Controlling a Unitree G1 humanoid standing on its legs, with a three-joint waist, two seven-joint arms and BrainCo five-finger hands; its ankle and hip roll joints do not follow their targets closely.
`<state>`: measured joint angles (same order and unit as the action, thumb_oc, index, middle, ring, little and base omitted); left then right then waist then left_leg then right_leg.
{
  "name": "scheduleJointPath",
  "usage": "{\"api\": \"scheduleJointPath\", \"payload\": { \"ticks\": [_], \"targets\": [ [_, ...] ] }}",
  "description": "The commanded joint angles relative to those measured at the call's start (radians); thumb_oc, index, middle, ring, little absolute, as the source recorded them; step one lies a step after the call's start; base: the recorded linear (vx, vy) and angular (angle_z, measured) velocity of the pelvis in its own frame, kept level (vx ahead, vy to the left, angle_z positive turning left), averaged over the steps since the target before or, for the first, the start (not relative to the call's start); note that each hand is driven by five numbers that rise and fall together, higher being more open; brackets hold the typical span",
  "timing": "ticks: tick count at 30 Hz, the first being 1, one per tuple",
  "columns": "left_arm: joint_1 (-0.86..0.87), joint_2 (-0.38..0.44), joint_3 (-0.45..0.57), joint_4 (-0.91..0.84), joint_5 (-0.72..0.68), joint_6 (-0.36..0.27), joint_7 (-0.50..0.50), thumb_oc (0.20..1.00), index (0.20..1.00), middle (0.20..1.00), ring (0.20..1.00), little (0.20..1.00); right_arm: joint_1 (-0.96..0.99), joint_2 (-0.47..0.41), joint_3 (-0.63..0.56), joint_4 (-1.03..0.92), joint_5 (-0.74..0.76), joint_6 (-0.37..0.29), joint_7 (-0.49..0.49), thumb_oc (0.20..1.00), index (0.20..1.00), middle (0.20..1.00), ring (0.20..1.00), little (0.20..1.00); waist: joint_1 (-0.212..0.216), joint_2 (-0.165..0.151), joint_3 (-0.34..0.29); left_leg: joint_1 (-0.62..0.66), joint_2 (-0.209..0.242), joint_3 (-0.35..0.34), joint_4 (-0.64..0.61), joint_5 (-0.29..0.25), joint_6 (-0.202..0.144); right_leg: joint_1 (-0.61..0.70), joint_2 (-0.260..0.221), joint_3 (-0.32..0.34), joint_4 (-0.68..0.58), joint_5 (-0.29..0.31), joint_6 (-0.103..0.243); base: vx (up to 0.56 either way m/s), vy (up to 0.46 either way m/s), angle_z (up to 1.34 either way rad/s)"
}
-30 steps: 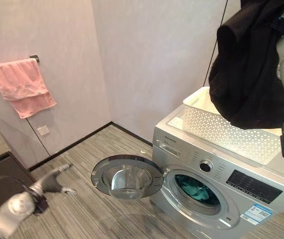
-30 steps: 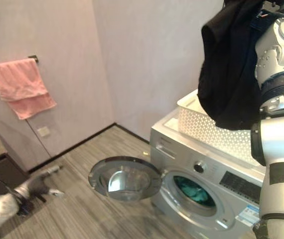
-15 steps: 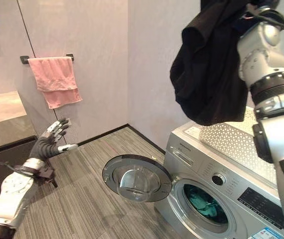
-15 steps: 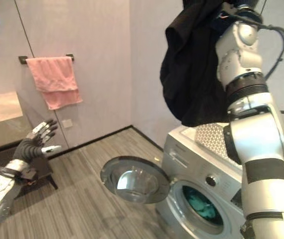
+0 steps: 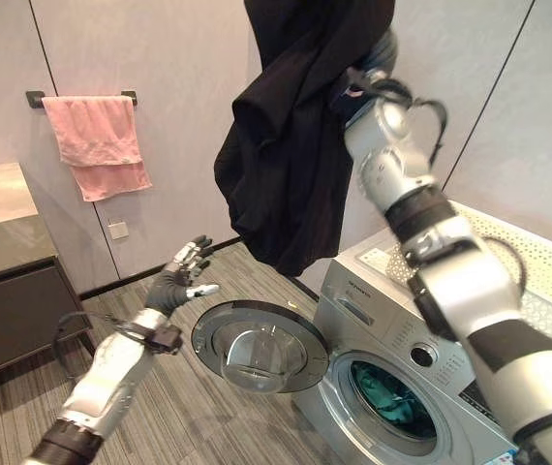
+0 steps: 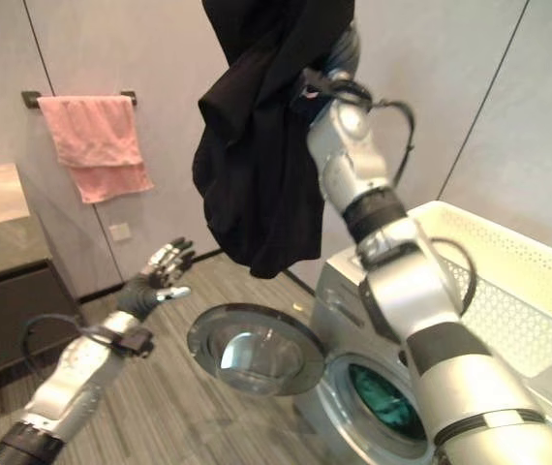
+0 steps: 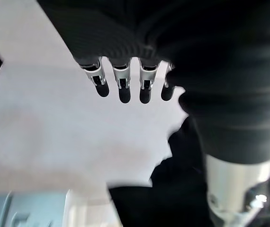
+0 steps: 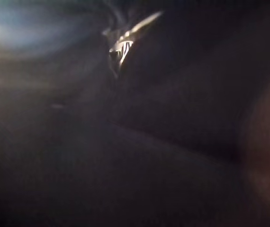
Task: Grab the laundry basket,head to the washer,open it,put in the laundry and shut it.
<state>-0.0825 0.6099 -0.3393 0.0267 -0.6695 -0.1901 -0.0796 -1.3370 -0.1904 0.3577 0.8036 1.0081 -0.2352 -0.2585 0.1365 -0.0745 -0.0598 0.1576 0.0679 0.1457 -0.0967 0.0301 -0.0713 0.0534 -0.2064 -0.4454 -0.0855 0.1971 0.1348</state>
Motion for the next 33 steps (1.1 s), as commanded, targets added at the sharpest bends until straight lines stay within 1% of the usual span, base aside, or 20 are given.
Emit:
{"api": "scheduleJointPath", "payload": {
  "ticks": [1, 3, 6, 7, 8, 9, 11, 12, 13, 18, 21, 24, 27, 28, 29, 30, 32, 33],
  "targets": [
    [-0.086, -0.036, -0.035, -0.041, -0.038, -0.022, 0.040, 1.000, 1.000, 1.000, 1.000, 1.000, -0.038, 0.022, -0.030, -0.111, 0.098, -0.106, 0.008, 0.200, 0.200, 0.200, 0.200, 0.200, 0.003, -0.034, 0.001, 0.003, -0.053, 0.012, 0.088, -0.122, 0.022, -0.014, -0.002, 0.070, 0.013, -0.034, 0.031, 0.00, 0.000, 0.00],
    [-0.100, -0.049, -0.048, -0.040, -0.036, -0.023, 0.045, 1.000, 1.000, 1.000, 1.000, 1.000, -0.019, 0.029, -0.032, -0.130, 0.093, -0.111, 0.003, 0.200, 0.200, 0.200, 0.200, 0.200, 0.000, -0.033, 0.001, 0.003, -0.053, 0.013, 0.089, -0.123, 0.022, -0.015, -0.002, 0.071, 0.013, -0.033, 0.031, 0.00, 0.000, 0.00],
    [-0.168, -0.123, -0.099, 0.000, -0.042, -0.028, 0.082, 1.000, 1.000, 1.000, 1.000, 1.000, 0.045, 0.070, -0.039, -0.227, 0.095, -0.133, -0.024, 0.200, 0.200, 0.200, 0.200, 0.200, -0.014, -0.033, 0.002, 0.004, -0.052, 0.020, 0.089, -0.123, 0.021, -0.019, 0.002, 0.082, 0.011, -0.034, 0.029, 0.00, 0.000, 0.00],
    [-0.208, -0.161, -0.115, 0.025, -0.039, -0.029, 0.110, 1.000, 1.000, 1.000, 1.000, 1.000, 0.075, 0.094, -0.032, -0.283, 0.090, -0.140, -0.032, 0.200, 0.200, 0.200, 0.200, 0.200, -0.023, -0.035, 0.002, 0.005, -0.051, 0.023, 0.087, -0.122, 0.020, -0.022, 0.005, 0.088, 0.009, -0.034, 0.026, -0.01, -0.022, -0.03],
    [-0.243, -0.204, -0.119, 0.057, -0.045, -0.035, 0.147, 1.000, 1.000, 1.000, 1.000, 1.000, 0.106, 0.112, -0.020, -0.326, 0.074, -0.141, -0.042, 0.200, 0.200, 0.200, 0.200, 0.200, -0.029, -0.038, 0.003, 0.005, -0.049, 0.027, 0.086, -0.121, 0.020, -0.024, 0.007, 0.091, 0.009, -0.035, 0.024, 0.00, -0.021, -0.06],
    [-0.244, -0.206, -0.120, 0.060, -0.045, -0.036, 0.147, 1.000, 1.000, 1.000, 1.000, 1.000, 0.109, 0.111, -0.019, -0.329, 0.072, -0.141, -0.045, 0.200, 0.200, 0.200, 0.200, 0.200, -0.029, -0.037, 0.003, 0.005, -0.049, 0.027, 0.085, -0.121, 0.019, -0.025, 0.007, 0.091, 0.009, -0.035, 0.024, -0.01, -0.019, -0.08],
    [-0.276, -0.239, -0.120, 0.086, -0.037, -0.040, 0.187, 1.000, 1.000, 1.000, 1.000, 1.000, 0.132, 0.119, -0.009, -0.386, 0.071, -0.149, -0.052, 0.200, 0.200, 0.200, 0.200, 0.200, -0.036, -0.040, 0.005, 0.005, -0.048, 0.031, 0.084, -0.120, 0.018, -0.028, 0.010, 0.095, 0.008, -0.036, 0.023, -0.01, -0.020, -0.11],
    [-0.303, -0.274, -0.109, 0.100, -0.046, -0.049, 0.227, 1.000, 1.000, 1.000, 1.000, 1.000, 0.166, 0.126, 0.005, -0.451, 0.052, -0.149, -0.062, 0.200, 0.200, 0.200, 0.200, 0.200, -0.042, -0.043, 0.007, 0.003, -0.047, 0.034, 0.083, -0.119, 0.018, -0.031, 0.012, 0.100, 0.007, -0.036, 0.021, 0.00, -0.026, -0.19],
    [-0.316, -0.289, -0.103, 0.104, -0.056, -0.054, 0.241, 1.000, 1.000, 1.000, 1.000, 1.000, 0.185, 0.123, 0.015, -0.485, 0.040, -0.149, -0.065, 0.200, 0.200, 0.200, 0.200, 0.200, -0.044, -0.044, 0.008, 0.003, -0.046, 0.035, 0.083, -0.119, 0.017, -0.032, 0.013, 0.102, 0.007, -0.036, 0.021, 0.00, -0.020, -0.19],
    [-0.340, -0.307, -0.078, 0.094, -0.066, -0.073, 0.258, 1.000, 1.000, 1.000, 1.000, 1.000, 0.213, 0.094, 0.036, -0.505, 0.017, -0.135, -0.070, 0.200, 0.200, 0.200, 0.200, 0.200, -0.052, -0.047, 0.009, 0.003, -0.044, 0.039, 0.083, -0.120, 0.016, -0.037, 0.015, 0.109, 0.004, -0.036, 0.020, 0.00, -0.002, -0.02],
    [-0.326, -0.315, -0.044, 0.047, -0.092, -0.103, 0.262, 1.000, 1.000, 1.000, 1.000, 1.000, 0.209, 0.074, 0.027, -0.459, 0.016, -0.127, -0.073, 0.200, 0.200, 0.200, 0.200, 0.200, -0.055, -0.049, 0.010, 0.004, -0.041, 0.046, 0.083, -0.121, 0.015, -0.041, 0.019, 0.121, 0.002, -0.033, 0.019, 0.00, 0.000, 0.00],
    [-0.315, -0.319, -0.033, 0.016, -0.105, -0.112, 0.256, 1.000, 1.000, 1.000, 1.000, 1.000, 0.216, 0.069, 0.024, -0.454, 0.004, -0.121, -0.076, 0.200, 0.200, 0.200, 0.200, 0.200, -0.056, -0.051, 0.012, 0.004, -0.041, 0.048, 0.084, -0.122, 0.016, -0.043, 0.021, 0.124, 0.002, -0.032, 0.018, 0.00, -0.004, -0.08],
    [-0.303, -0.314, -0.026, -0.035, -0.121, -0.127, 0.237, 1.000, 1.000, 1.000, 1.000, 1.000, 0.214, 0.039, 0.031, -0.419, -0.052, -0.087, -0.070, 0.200, 0.200, 0.200, 0.200, 0.200, -0.057, -0.052, 0.014, 0.004, -0.042, 0.050, 0.084, -0.123, 0.017, -0.043, 0.023, 0.132, 0.003, -0.032, 0.018, 0.01, 0.002, -0.09],
    [-0.288, -0.305, -0.021, -0.079, -0.139, -0.141, 0.210, 1.000, 1.000, 1.000, 1.000, 1.000, 0.189, -0.013, 0.064, -0.369, -0.145, -0.044, -0.039, 0.200, 0.200, 0.200, 0.200, 0.200, -0.054, -0.051, 0.019, 0.008, -0.038, 0.050, 0.086, -0.127, 0.016, -0.039, 0.025, 0.131, 0.005, -0.033, 0.019, 0.01, 0.005, -0.06],
    [-0.275, -0.300, -0.019, -0.113, -0.159, -0.154, 0.177, 1.000, 1.000, 1.000, 1.000, 1.000, 0.161, -0.090, 0.122, -0.351, -0.234, -0.009, 0.013, 0.200, 0.200, 0.200, 0.200, 0.200, -0.054, -0.052, 0.021, 0.008, -0.039, 0.051, 0.086, -0.126, 0.016, -0.039, 0.025, 0.133, 0.005, -0.033, 0.020, 0.00, 0.004, -0.04],
    [-0.276, -0.300, -0.019, -0.113, -0.159, -0.154, 0.177, 1.000, 1.000, 1.000, 1.000, 1.000, 0.160, -0.090, 0.122, -0.350, -0.234, -0.009, 0.014, 0.200, 0.200, 0.200, 0.200, 0.200, -0.054, -0.055, 0.020, 0.005, -0.042, 0.050, 0.085, -0.122, 0.017, -0.042, 0.022, 0.133, 0.004, -0.031, 0.019, 0.00, 0.000, 0.00],
    [-0.265, -0.293, -0.023, -0.135, -0.166, -0.163, 0.153, 1.000, 1.000, 1.000, 1.000, 1.000, 0.154, -0.159, 0.160, -0.334, -0.299, 0.005, 0.030, 0.200, 0.200, 0.200, 0.200, 0.200, -0.056, -0.056, 0.020, 0.004, -0.044, 0.050, 0.084, -0.122, 0.017, -0.044, 0.020, 0.131, 0.004, -0.029, 0.022, 0.00, 0.000, 0.00],
    [-0.262, -0.286, -0.022, -0.143, -0.165, -0.167, 0.139, 1.000, 1.000, 1.000, 1.000, 1.000, 0.139, -0.203, 0.200, -0.345, -0.342, 0.007, 0.074, 0.200, 0.200, 0.200, 0.200, 0.200, -0.056, -0.053, 0.023, 0.009, -0.042, 0.051, 0.085, -0.125, 0.016, -0.040, 0.022, 0.131, 0.005, -0.029, 0.024, 0.00, 0.000, 0.00]
  ]
}}
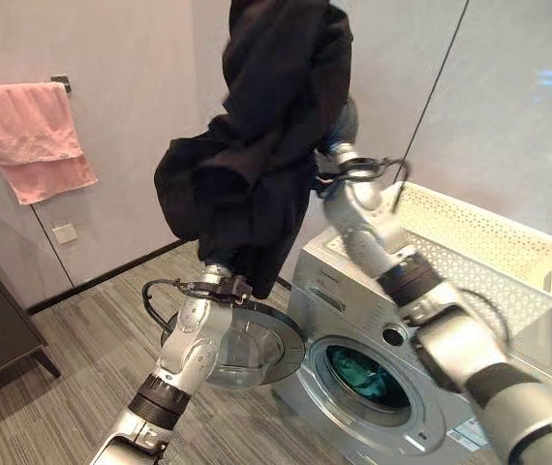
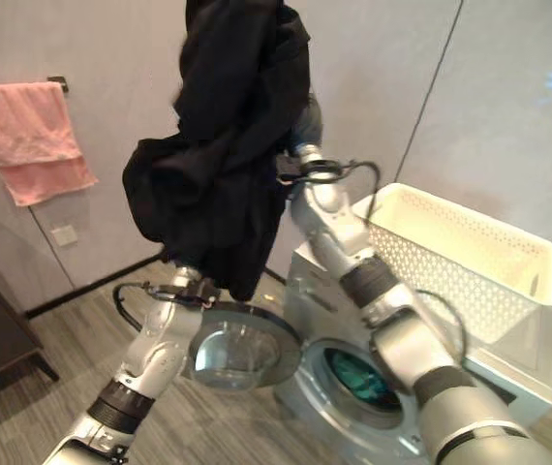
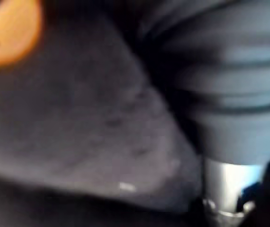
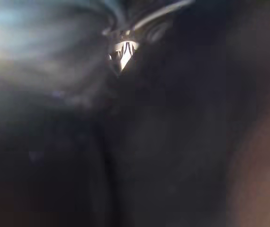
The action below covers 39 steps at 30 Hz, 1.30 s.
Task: Grab the laundry basket,head to the washer,open it,put in the laundry and shut it.
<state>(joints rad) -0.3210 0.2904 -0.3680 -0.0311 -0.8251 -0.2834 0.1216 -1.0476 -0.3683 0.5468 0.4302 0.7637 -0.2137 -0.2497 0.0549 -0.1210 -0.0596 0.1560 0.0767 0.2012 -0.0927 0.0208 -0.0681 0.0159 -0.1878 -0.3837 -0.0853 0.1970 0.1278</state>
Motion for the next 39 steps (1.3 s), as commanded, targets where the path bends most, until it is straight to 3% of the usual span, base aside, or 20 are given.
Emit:
{"api": "scheduleJointPath", "payload": {
  "ticks": [1, 2, 3, 6, 14, 16, 26, 27, 28, 29, 30, 31, 39],
  "targets": [
    [-0.023, 0.033, 0.005, -0.083, -0.012, -0.075, -0.069, 1.000, 1.000, 1.000, 1.000, 1.000, -0.149, -0.048, 0.020, 0.026, -0.102, -0.018, 0.064, 0.200, 0.200, 0.200, 0.200, 0.200, 0.023, -0.009, 0.021, 0.007, -0.054, -0.005, 0.080, -0.112, 0.014, -0.007, 0.000, 0.069, 0.005, -0.027, 0.032, 0.00, 0.000, 0.00],
    [-0.018, 0.037, 0.006, -0.080, -0.006, -0.074, -0.073, 1.000, 1.000, 1.000, 1.000, 1.000, -0.160, -0.074, 0.058, 0.009, -0.163, -0.010, 0.104, 0.200, 0.200, 0.200, 0.200, 0.200, 0.020, -0.010, 0.021, 0.007, -0.054, -0.004, 0.080, -0.112, 0.014, -0.007, -0.001, 0.070, 0.006, -0.027, 0.033, 0.00, 0.000, 0.00],
    [-0.010, 0.047, 0.018, -0.079, 0.014, -0.076, -0.087, 1.000, 1.000, 1.000, 1.000, 1.000, -0.184, -0.201, 0.151, -0.033, -0.280, -0.003, 0.137, 0.200, 0.200, 0.200, 0.200, 0.200, 0.013, -0.010, 0.019, 0.009, -0.055, -0.001, 0.078, -0.112, 0.013, -0.006, -0.001, 0.070, 0.006, -0.027, 0.035, 0.00, 0.000, 0.00],
    [0.002, 0.060, 0.021, -0.084, 0.015, -0.072, -0.111, 1.000, 1.000, 1.000, 1.000, 1.000, -0.217, -0.280, 0.251, -0.076, -0.383, -0.004, 0.208, 0.200, 0.200, 0.200, 0.200, 0.200, 0.009, -0.007, 0.020, 0.016, -0.054, 0.002, 0.084, -0.115, 0.011, -0.001, 0.002, 0.072, 0.007, -0.028, 0.037, 0.01, 0.005, 0.00],
    [0.000, 0.062, 0.001, -0.088, 0.024, -0.046, -0.133, 1.000, 1.000, 1.000, 1.000, 1.000, -0.136, -0.357, 0.302, -0.232, -0.290, 0.000, 0.324, 0.200, 0.200, 0.200, 0.200, 0.200, 0.004, -0.005, 0.022, 0.011, -0.059, 0.007, 0.089, -0.117, 0.012, -0.004, -0.004, 0.070, 0.007, -0.027, 0.041, 0.01, 0.009, -0.06],
    [-0.013, 0.055, -0.013, -0.081, 0.022, -0.039, -0.125, 1.000, 1.000, 1.000, 1.000, 1.000, -0.065, -0.325, 0.266, -0.250, -0.206, 0.015, 0.332, 0.200, 0.200, 0.200, 0.200, 0.200, 0.000, -0.002, 0.025, 0.009, -0.059, 0.007, 0.096, -0.122, 0.012, -0.003, -0.005, 0.070, 0.008, -0.029, 0.040, 0.00, 0.000, 0.00],
    [-0.043, 0.024, -0.017, -0.081, -0.008, -0.033, -0.101, 1.000, 1.000, 1.000, 1.000, 1.000, 0.028, -0.230, 0.218, -0.273, -0.203, 0.047, 0.307, 0.200, 0.200, 0.200, 0.200, 0.200, -0.022, 0.001, 0.031, 0.019, -0.055, 0.018, 0.099, -0.132, 0.016, -0.004, 0.001, 0.086, 0.018, -0.038, 0.034, 0.00, 0.001, -0.01],
    [-0.049, 0.018, -0.022, -0.083, -0.025, -0.029, -0.107, 0.815, 0.815, 0.815, 0.815, 0.815, 0.057, -0.195, 0.202, -0.265, -0.173, 0.051, 0.308, 0.200, 0.200, 0.200, 0.200, 0.200, -0.023, 0.000, 0.031, 0.020, -0.056, 0.018, 0.099, -0.132, 0.017, -0.002, 0.002, 0.087, 0.016, -0.039, 0.034, 0.00, 0.000, 0.00],
    [-0.057, 0.016, -0.022, -0.071, -0.028, -0.035, -0.098, 0.200, 0.200, 0.200, 0.200, 0.200, 0.073, -0.188, 0.199, -0.265, -0.164, 0.049, 0.307, 0.373, 0.373, 0.373, 0.373, 0.373, -0.022, 0.000, 0.033, 0.020, -0.055, 0.018, 0.100, -0.131, 0.017, -0.002, 0.003, 0.087, 0.017, -0.039, 0.034, 0.00, 0.000, 0.00],
    [-0.052, 0.015, -0.024, -0.078, -0.038, -0.033, -0.105, 0.200, 0.200, 0.200, 0.200, 0.200, 0.075, -0.186, 0.197, -0.267, -0.160, 0.048, 0.306, 0.702, 0.702, 0.702, 0.702, 0.702, -0.021, -0.001, 0.033, 0.020, -0.055, 0.019, 0.100, -0.132, 0.017, -0.002, 0.003, 0.088, 0.016, -0.039, 0.034, 0.00, 0.000, 0.00],
    [-0.051, 0.015, -0.024, -0.079, -0.038, -0.032, -0.105, 0.200, 0.200, 0.200, 0.200, 0.200, 0.075, -0.186, 0.197, -0.267, -0.160, 0.048, 0.306, 0.884, 0.884, 0.884, 0.884, 0.884, -0.021, -0.001, 0.033, 0.020, -0.055, 0.019, 0.100, -0.132, 0.017, -0.002, 0.003, 0.088, 0.016, -0.039, 0.034, 0.00, 0.000, 0.00],
    [-0.040, 0.009, -0.023, -0.088, -0.052, -0.030, -0.116, 0.200, 0.200, 0.200, 0.200, 0.200, 0.081, -0.183, 0.200, -0.274, -0.148, 0.049, 0.317, 1.000, 1.000, 1.000, 1.000, 1.000, -0.021, -0.002, 0.032, 0.022, -0.056, 0.020, 0.099, -0.132, 0.018, -0.002, 0.003, 0.089, 0.016, -0.039, 0.034, 0.00, 0.000, 0.00],
    [-0.007, 0.012, -0.011, -0.082, -0.038, -0.031, -0.136, 0.200, 0.200, 0.200, 0.200, 0.200, 0.124, -0.203, 0.157, -0.303, -0.147, 0.036, 0.322, 1.000, 1.000, 1.000, 1.000, 1.000, -0.020, -0.003, 0.032, 0.021, -0.058, 0.020, 0.106, -0.136, 0.020, -0.002, 0.001, 0.094, 0.019, -0.040, 0.035, 0.00, 0.000, 0.00]
  ]
}}
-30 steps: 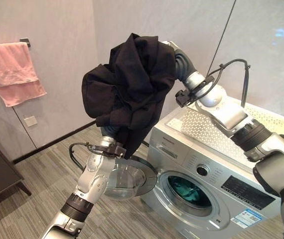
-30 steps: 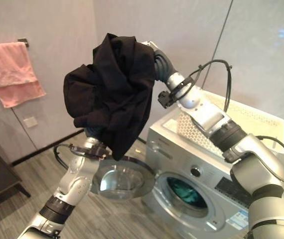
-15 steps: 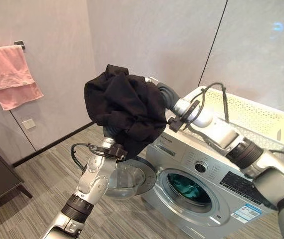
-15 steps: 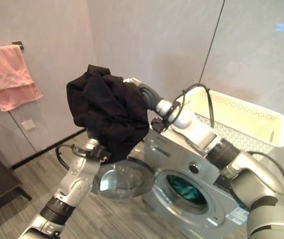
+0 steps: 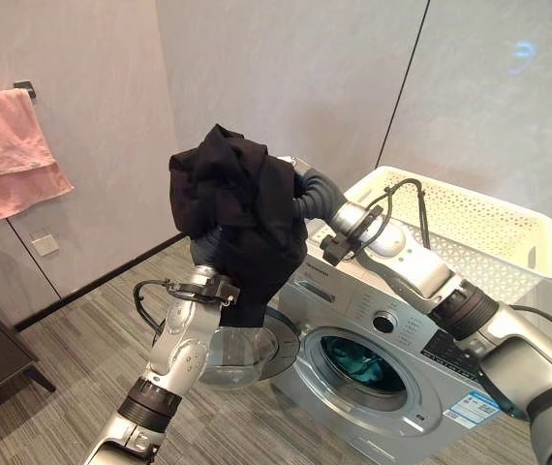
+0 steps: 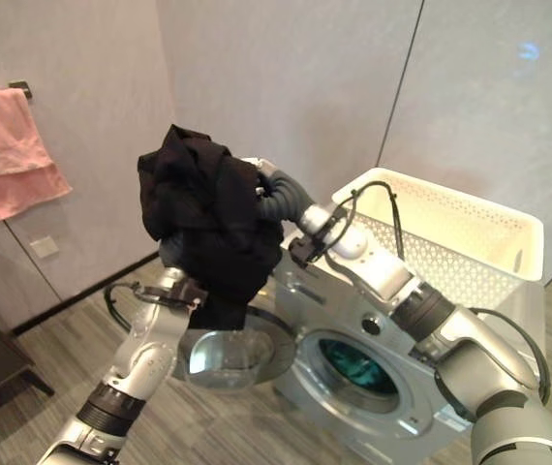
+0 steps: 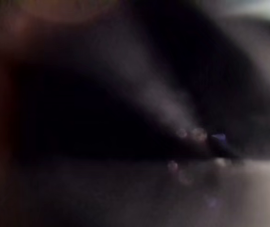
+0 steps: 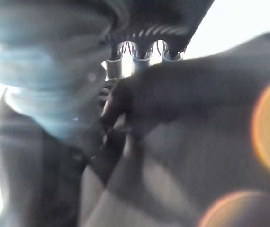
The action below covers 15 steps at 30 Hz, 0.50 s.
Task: Grab the laundry basket,head to the washer,open it,put in the laundry and shut it.
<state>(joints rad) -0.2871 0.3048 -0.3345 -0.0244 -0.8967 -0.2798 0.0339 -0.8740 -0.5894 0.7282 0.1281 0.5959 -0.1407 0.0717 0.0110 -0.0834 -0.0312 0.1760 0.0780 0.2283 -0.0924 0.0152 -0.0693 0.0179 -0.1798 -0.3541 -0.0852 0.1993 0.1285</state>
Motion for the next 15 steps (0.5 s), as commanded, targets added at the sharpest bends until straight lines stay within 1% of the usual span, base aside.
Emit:
{"api": "scheduleJointPath", "payload": {
  "ticks": [1, 5, 8, 9, 12, 14, 15],
  "targets": [
    [-0.036, -0.002, -0.043, -0.089, 0.032, -0.034, -0.051, 0.200, 0.200, 0.200, 0.200, 0.200, -0.043, 0.010, -0.030, -0.010, 0.017, -0.040, 0.003, 1.000, 1.000, 1.000, 1.000, 1.000, 0.023, -0.040, 0.004, 0.001, -0.060, -0.006, 0.107, -0.131, 0.021, -0.004, -0.007, 0.063, 0.021, -0.042, 0.035, 0.00, 0.000, 0.00],
    [-0.011, 0.002, -0.033, -0.091, 0.031, -0.029, -0.073, 0.200, 0.200, 0.200, 0.200, 0.200, -0.018, -0.043, -0.057, -0.048, -0.009, -0.052, 0.014, 1.000, 1.000, 1.000, 1.000, 1.000, 0.021, -0.041, 0.002, 0.001, -0.062, -0.005, 0.111, -0.135, 0.024, -0.003, -0.010, 0.065, 0.023, -0.042, 0.037, 0.00, 0.000, 0.00],
    [0.019, 0.010, -0.017, -0.093, 0.033, -0.026, -0.095, 0.200, 0.200, 0.200, 0.200, 0.200, 0.005, -0.109, -0.110, -0.064, -0.064, -0.067, -0.013, 1.000, 1.000, 1.000, 1.000, 1.000, 0.015, -0.040, 0.002, 0.000, -0.067, -0.002, 0.123, -0.143, 0.027, -0.006, -0.016, 0.069, 0.027, -0.038, 0.042, -0.01, 0.024, -0.01],
    [0.026, 0.012, -0.012, -0.094, 0.035, -0.026, -0.100, 0.200, 0.200, 0.200, 0.200, 0.200, 0.014, -0.120, -0.125, -0.070, -0.077, -0.071, -0.015, 1.000, 1.000, 1.000, 1.000, 1.000, 0.013, -0.040, 0.002, -0.001, -0.069, 0.000, 0.128, -0.146, 0.028, -0.007, -0.018, 0.072, 0.029, -0.036, 0.043, -0.03, 0.043, -0.02],
    [0.056, 0.018, 0.006, -0.104, 0.031, -0.023, -0.117, 0.200, 0.200, 0.200, 0.200, 0.200, 0.054, -0.138, -0.218, -0.079, -0.139, -0.083, -0.067, 1.000, 1.000, 1.000, 1.000, 1.000, 0.008, -0.036, 0.004, -0.007, -0.074, 0.006, 0.144, -0.158, 0.036, -0.015, -0.026, 0.079, 0.034, -0.030, 0.048, -0.03, 0.049, -0.09],
    [0.056, 0.019, 0.005, -0.104, 0.031, -0.023, -0.117, 0.200, 0.200, 0.200, 0.200, 0.200, 0.057, -0.137, -0.220, -0.081, -0.140, -0.083, -0.068, 1.000, 1.000, 1.000, 1.000, 1.000, 0.010, -0.037, 0.003, -0.007, -0.074, 0.007, 0.145, -0.159, 0.036, -0.016, -0.026, 0.080, 0.034, -0.030, 0.048, -0.02, 0.032, -0.15],
    [0.075, 0.024, 0.019, -0.111, 0.032, -0.022, -0.118, 0.200, 0.200, 0.200, 0.200, 0.200, 0.092, -0.137, -0.296, -0.084, -0.223, -0.093, -0.128, 1.000, 1.000, 1.000, 1.000, 1.000, 0.007, -0.033, 0.007, -0.006, -0.079, 0.009, 0.148, -0.163, 0.042, -0.020, -0.031, 0.087, 0.037, -0.023, 0.052, -0.05, 0.069, -0.10]
  ]
}}
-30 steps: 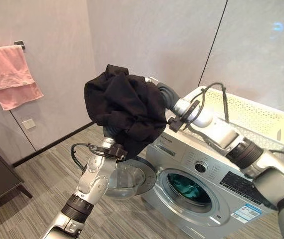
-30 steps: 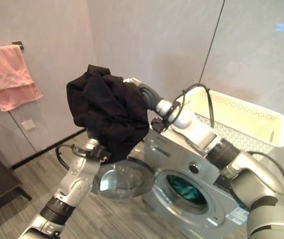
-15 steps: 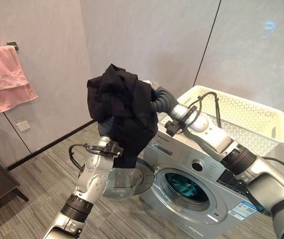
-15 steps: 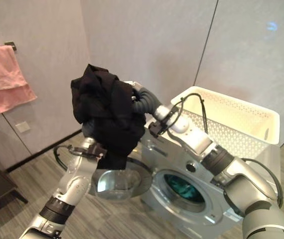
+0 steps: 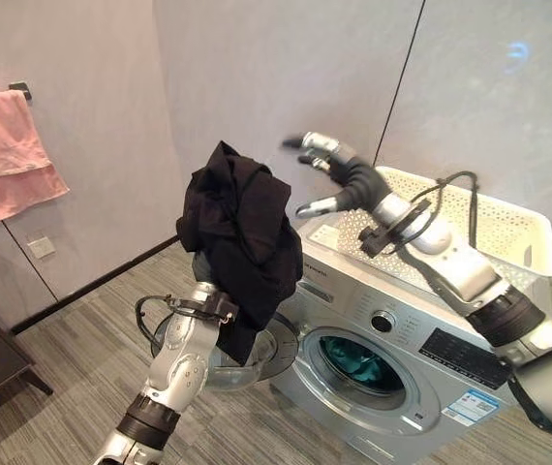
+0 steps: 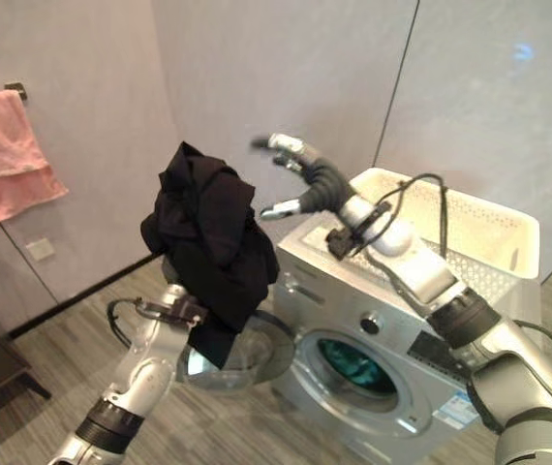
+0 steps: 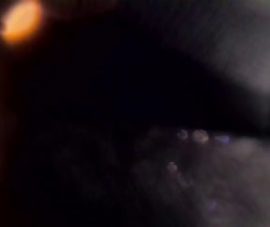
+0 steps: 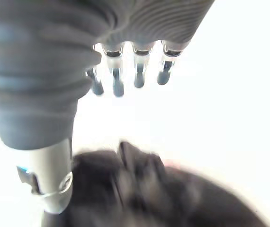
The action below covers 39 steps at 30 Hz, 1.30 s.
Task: Grab the laundry basket,head to the washer,open it,put in the laundry and shut it.
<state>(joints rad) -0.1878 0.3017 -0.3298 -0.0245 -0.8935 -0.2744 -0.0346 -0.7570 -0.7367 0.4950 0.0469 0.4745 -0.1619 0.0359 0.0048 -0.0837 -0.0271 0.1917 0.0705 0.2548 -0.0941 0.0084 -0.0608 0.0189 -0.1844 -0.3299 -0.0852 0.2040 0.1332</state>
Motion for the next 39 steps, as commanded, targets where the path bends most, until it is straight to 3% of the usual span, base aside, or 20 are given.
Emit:
{"api": "scheduleJointPath", "payload": {
  "ticks": [1, 3, 4, 5, 6, 23, 24, 27, 28, 33, 34, 39],
  "targets": [
    [-0.014, 0.033, 0.024, -0.113, 0.030, -0.025, -0.053, 0.200, 0.200, 0.200, 0.200, 0.200, -0.011, 0.004, -0.098, -0.006, -0.153, -0.072, -0.118, 1.000, 1.000, 1.000, 1.000, 1.000, 0.010, -0.031, 0.003, -0.023, -0.074, -0.017, 0.151, -0.158, 0.036, -0.026, -0.029, 0.066, 0.040, -0.025, 0.050, -0.05, 0.070, -0.05],
    [-0.013, 0.034, 0.022, -0.114, 0.030, -0.025, -0.053, 0.200, 0.200, 0.200, 0.200, 0.200, -0.007, 0.005, -0.101, -0.009, -0.155, -0.071, -0.119, 1.000, 1.000, 1.000, 1.000, 1.000, 0.012, -0.033, 0.002, -0.024, -0.075, -0.016, 0.151, -0.159, 0.037, -0.027, -0.029, 0.066, 0.040, -0.025, 0.050, -0.04, 0.075, -0.09],
    [0.030, 0.038, 0.056, -0.135, 0.020, -0.015, -0.071, 0.200, 0.200, 0.200, 0.200, 0.200, 0.086, -0.028, -0.281, -0.050, -0.304, -0.080, -0.228, 1.000, 1.000, 1.000, 1.000, 1.000, -0.003, -0.023, 0.015, -0.032, -0.092, -0.014, 0.187, -0.188, 0.054, -0.036, -0.049, 0.084, 0.056, -0.009, 0.062, -0.12, 0.243, -0.11],
    [0.052, 0.043, 0.061, -0.156, 0.013, -0.002, -0.083, 0.200, 0.200, 0.200, 0.200, 0.200, 0.180, -0.049, -0.432, -0.082, -0.359, -0.088, -0.301, 1.000, 1.000, 1.000, 1.000, 1.000, -0.018, -0.024, 0.022, -0.046, -0.114, -0.016, 0.206, -0.197, 0.065, -0.049, -0.069, 0.097, 0.064, 0.013, 0.074, -0.15, 0.296, 0.08],
    [0.050, 0.047, 0.049, -0.161, 0.007, 0.003, -0.087, 0.200, 0.200, 0.200, 0.200, 0.200, 0.218, -0.056, -0.493, -0.098, -0.390, -0.084, -0.339, 1.000, 1.000, 1.000, 1.000, 1.000, -0.020, -0.028, 0.022, -0.055, -0.126, -0.017, 0.212, -0.200, 0.070, -0.061, -0.078, 0.106, 0.065, 0.025, 0.082, -0.09, 0.169, 0.08],
    [0.050, 0.047, 0.048, -0.161, 0.007, 0.003, -0.087, 0.200, 0.200, 0.200, 0.200, 0.200, 0.219, -0.056, -0.493, -0.099, -0.390, -0.083, -0.339, 1.000, 1.000, 1.000, 1.000, 1.000, -0.020, -0.028, 0.022, -0.056, -0.126, -0.017, 0.212, -0.200, 0.070, -0.061, -0.078, 0.106, 0.066, 0.025, 0.082, -0.04, 0.004, -0.04],
    [0.157, 0.096, 0.083, -0.073, -0.007, 0.077, -0.164, 0.200, 0.200, 0.200, 0.200, 0.200, 0.728, -0.111, -0.875, 0.424, -0.675, 0.103, -0.522, 1.000, 1.000, 1.000, 1.000, 1.000, -0.064, 0.028, 0.091, -0.106, -0.075, 0.125, 0.197, -0.167, 0.068, -0.039, -0.060, -0.082, 0.192, -0.140, 0.067, -0.56, -0.006, 0.14],
    [0.185, 0.097, 0.073, -0.037, -0.011, 0.078, -0.177, 0.200, 0.200, 0.200, 0.200, 0.200, 0.744, -0.097, -0.847, 0.531, -0.649, 0.082, -0.525, 1.000, 1.000, 1.000, 1.000, 1.000, -0.056, 0.019, 0.093, -0.110, -0.056, 0.161, 0.242, -0.168, 0.064, -0.039, -0.035, -0.059, 0.177, -0.152, 0.034, -0.15, -0.130, -0.96],
    [0.205, 0.099, 0.078, -0.012, -0.001, 0.079, -0.182, 0.200, 0.200, 0.200, 0.200, 0.200, 0.789, -0.084, -0.848, 0.631, -0.633, 0.085, -0.498, 1.000, 1.000, 1.000, 1.000, 1.000, -0.061, 0.023, 0.095, -0.096, -0.042, 0.141, 0.257, -0.195, 0.056, -0.034, -0.018, -0.039, 0.187, -0.180, 0.035, 0.06, -0.126, -0.92],
    [0.246, 0.086, 0.075, 0.026, -0.007, 0.088, -0.193, 0.200, 0.200, 0.200, 0.200, 0.200, 0.858, -0.060, -0.863, 0.792, -0.574, 0.070, -0.479, 1.000, 1.000, 1.000, 1.000, 1.000, -0.077, 0.027, 0.103, -0.097, -0.010, 0.147, 0.290, -0.195, 0.037, -0.014, 0.008, -0.032, 0.169, -0.194, 0.024, 0.04, -0.146, -0.33],
    [0.256, 0.077, 0.067, 0.044, -0.009, 0.092, -0.190, 0.200, 0.200, 0.200, 0.200, 0.200, 0.870, -0.019, -0.884, 0.837, -0.494, 0.049, -0.478, 1.000, 1.000, 1.000, 1.000, 1.000, -0.084, 0.023, 0.108, -0.105, -0.001, 0.167, 0.294, -0.163, 0.032, -0.014, 0.012, -0.036, 0.150, -0.176, 0.011, -0.03, -0.141, -0.36],
    [0.280, 0.073, 0.070, 0.046, -0.001, 0.095, -0.186, 0.200, 0.200, 0.200, 0.200, 0.200, 0.921, 0.038, -0.885, 0.833, -0.465, 0.034, -0.453, 1.000, 1.000, 1.000, 1.000, 1.000, -0.095, 0.033, 0.107, -0.101, 0.015, 0.173, 0.289, -0.141, 0.017, -0.003, 0.032, -0.028, 0.132, -0.183, 0.005, 0.03, -0.094, -0.08]
  ]
}}
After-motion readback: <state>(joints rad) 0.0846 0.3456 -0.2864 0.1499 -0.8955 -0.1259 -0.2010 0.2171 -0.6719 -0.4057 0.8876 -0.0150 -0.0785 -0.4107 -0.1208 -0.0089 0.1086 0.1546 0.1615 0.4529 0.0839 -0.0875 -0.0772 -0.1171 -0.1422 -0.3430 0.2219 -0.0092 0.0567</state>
